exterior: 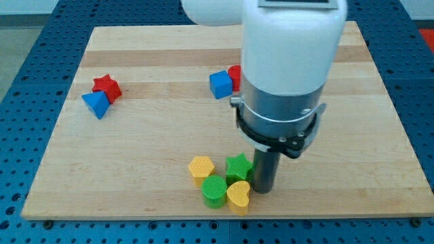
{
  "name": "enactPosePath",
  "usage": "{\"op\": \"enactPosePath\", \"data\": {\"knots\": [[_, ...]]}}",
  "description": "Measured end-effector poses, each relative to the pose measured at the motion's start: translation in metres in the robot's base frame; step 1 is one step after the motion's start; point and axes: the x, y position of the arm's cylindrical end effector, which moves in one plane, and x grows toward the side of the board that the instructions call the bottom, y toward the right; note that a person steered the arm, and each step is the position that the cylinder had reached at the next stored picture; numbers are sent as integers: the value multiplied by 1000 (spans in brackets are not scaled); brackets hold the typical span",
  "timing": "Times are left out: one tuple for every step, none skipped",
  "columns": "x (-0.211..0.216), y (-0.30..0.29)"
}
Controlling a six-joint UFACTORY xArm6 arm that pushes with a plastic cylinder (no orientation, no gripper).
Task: Separate the red circle and the blue cube
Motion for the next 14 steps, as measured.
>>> {"op": "enactPosePath", "data": {"knots": [[1,5],[-25,31],[-84,51],[-147,62],[-198,65],[-217,59],[-221,49],[-221,34],[-221,13],[-221,-11],[-221,-33],[-221,-58],[-221,-80],[-221,-101]]}}
